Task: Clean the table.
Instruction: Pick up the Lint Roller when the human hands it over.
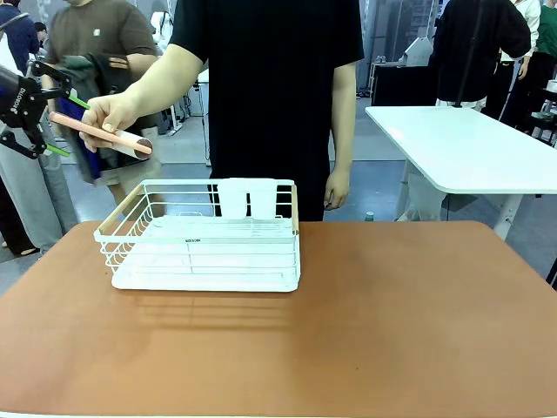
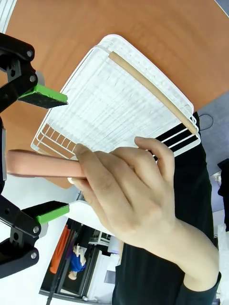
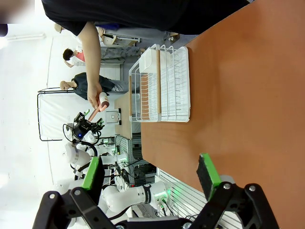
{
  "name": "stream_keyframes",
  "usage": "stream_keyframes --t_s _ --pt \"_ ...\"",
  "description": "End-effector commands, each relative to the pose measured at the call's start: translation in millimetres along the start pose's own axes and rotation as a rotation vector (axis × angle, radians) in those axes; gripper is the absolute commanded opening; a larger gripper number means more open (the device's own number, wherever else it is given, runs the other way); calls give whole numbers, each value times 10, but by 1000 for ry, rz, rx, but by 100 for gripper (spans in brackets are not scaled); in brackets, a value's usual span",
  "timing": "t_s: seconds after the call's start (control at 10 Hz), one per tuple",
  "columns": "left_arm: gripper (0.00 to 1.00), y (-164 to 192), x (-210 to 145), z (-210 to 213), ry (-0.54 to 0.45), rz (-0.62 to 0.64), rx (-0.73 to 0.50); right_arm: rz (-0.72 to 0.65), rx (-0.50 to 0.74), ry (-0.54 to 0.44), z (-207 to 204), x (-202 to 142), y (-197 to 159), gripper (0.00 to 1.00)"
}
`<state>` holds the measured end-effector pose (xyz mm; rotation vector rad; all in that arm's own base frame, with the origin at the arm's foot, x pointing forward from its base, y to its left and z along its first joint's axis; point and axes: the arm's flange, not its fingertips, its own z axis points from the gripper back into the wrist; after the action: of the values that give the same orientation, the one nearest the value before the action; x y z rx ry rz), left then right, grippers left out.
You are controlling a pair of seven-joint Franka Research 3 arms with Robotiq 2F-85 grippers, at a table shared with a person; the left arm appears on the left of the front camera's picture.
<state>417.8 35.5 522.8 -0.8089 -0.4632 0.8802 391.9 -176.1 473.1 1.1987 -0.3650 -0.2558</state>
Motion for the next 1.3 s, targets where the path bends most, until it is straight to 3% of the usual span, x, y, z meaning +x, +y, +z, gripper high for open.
stream_keyframes --t_s 0.0,0.2,0.3,0.4,0.5,0.6,0.7,0.8,0.9,1.0,1.1,1.2 --pt "100 -4 31 -117 -14 -1 -29 7 9 3 12 -5 19 100" --pt "100 -4 41 -144 -11 0 -35 7 9 3 12 -5 19 100" --pt "83 -3 36 -141 -9 2 -42 7 9 3 12 -5 19 100" --pt "81 -1 33 -140 -6 2 -42 7 9 3 12 -5 19 100" --pt "64 -2 33 -145 -7 2 -42 7 9 3 12 -5 19 100" --pt "62 -5 30 -146 -8 0 -41 7 9 3 12 -5 19 100" --pt "44 -9 24 -149 -8 0 -42 7 9 3 12 -5 19 100" --pt "42 -10 22 -153 -9 -2 -45 7 9 3 12 -5 19 100" --pt "54 -11 21 -152 0 5 -47 7 9 3 12 -5 19 100" --pt "22 -10 22 -154 -1 8 -49 7 9 3 12 -5 19 100" --pt "34 -14 25 -148 -4 12 -54 7 9 3 12 -5 19 100" --pt "3 -16 27 -147 -2 11 -57 7 9 3 12 -5 19 100"
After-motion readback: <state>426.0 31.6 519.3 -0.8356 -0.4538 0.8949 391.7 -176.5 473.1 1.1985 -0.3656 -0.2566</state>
